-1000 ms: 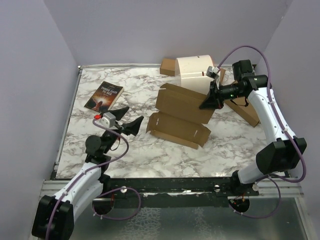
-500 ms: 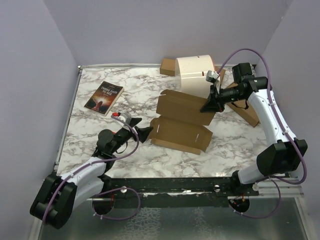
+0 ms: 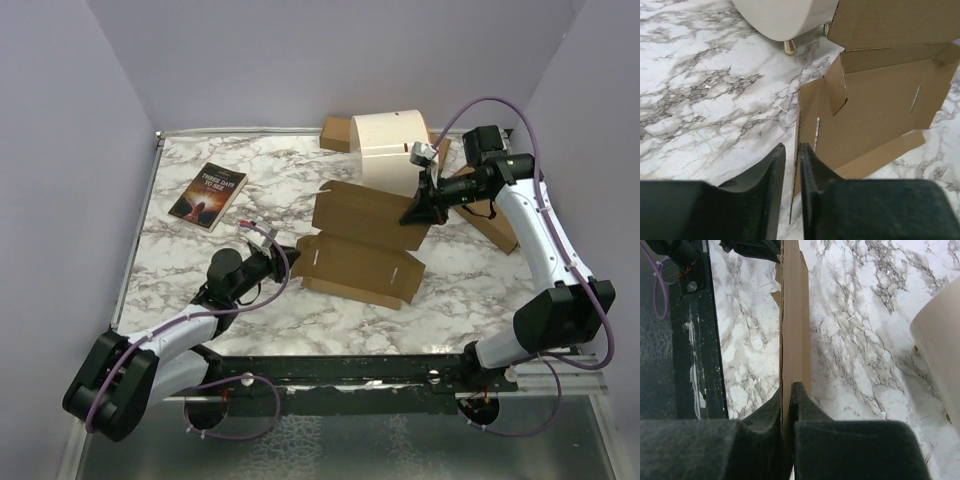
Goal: Fold the paper box
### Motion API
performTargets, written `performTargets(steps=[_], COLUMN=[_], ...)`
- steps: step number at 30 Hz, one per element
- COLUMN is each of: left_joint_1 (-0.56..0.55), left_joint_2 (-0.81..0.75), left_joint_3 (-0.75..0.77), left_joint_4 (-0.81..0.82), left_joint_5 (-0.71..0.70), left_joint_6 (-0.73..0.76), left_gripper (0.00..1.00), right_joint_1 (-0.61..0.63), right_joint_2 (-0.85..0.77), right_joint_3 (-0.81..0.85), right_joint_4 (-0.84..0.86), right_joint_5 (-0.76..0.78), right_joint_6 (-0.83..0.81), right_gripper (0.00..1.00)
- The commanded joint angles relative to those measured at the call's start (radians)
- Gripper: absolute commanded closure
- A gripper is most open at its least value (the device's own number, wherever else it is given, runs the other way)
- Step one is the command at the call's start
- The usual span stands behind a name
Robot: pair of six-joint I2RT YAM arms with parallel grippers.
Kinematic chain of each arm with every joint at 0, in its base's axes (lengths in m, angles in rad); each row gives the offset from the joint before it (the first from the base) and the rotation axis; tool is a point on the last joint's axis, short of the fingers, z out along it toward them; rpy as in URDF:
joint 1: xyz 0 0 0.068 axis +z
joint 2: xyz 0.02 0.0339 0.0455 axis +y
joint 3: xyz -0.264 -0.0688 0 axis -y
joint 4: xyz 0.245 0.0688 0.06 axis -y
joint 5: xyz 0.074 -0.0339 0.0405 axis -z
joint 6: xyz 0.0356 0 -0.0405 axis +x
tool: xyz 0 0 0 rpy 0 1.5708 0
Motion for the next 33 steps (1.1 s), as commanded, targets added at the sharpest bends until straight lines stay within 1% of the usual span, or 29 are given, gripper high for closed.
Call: performTargets(steps=[1,2,5,10,15,18,22,28,33], left_joint_1=[-0.005,-0.008,-0.022,-0.044,-0.05,-0.051,-0.053,-0.055,-0.06], left_joint_2=[0.029,0.037,0.065,0.151,0.314,0.406,0.496,0.482,0.457], left_joint_3=[0.027,0.025,0.026,-0.007,-0.071,-0.116,-0.166,-0.205,-0.219], left_joint_4=[0.048,0.079,0.182,0.443,0.727,0.897,1.038,1.041,1.017], left_joint_5=[-0.043,-0.059,-0.092,-0.122,-0.106,-0.106,-0.097,-0.08,-0.049], left_joint_6=[0.022,0.023,0.05,0.17,0.274,0.297,0.311,0.321,0.338], left_gripper=[0.89,0.94,1.0,1.0,1.0,1.0,1.0,1.0,1.0], right_joint_1=[0.046,0.056,0.079,0.08,0.08,0.08,0.08,0.08,0.08], right_joint_2=[-0.033,-0.035,-0.034,-0.006,0.03,0.038,0.052,0.041,0.032], right_joint_3=[0.04,0.047,0.079,0.121,0.061,0.007,-0.013,-0.052,-0.108], right_joint_4=[0.009,0.016,0.051,0.078,0.065,0.067,0.035,0.017,0.046], right_joint_5=[0.03,0.034,0.035,0.022,0.006,-0.009,-0.053,-0.07,-0.039], right_joint_6=[-0.028,-0.025,0.002,0.027,0.024,0.022,-0.004,-0.014,0.029], right_gripper=[0.99,0.99,0.99,0.99,0.99,0.99,0.99,0.99,0.99])
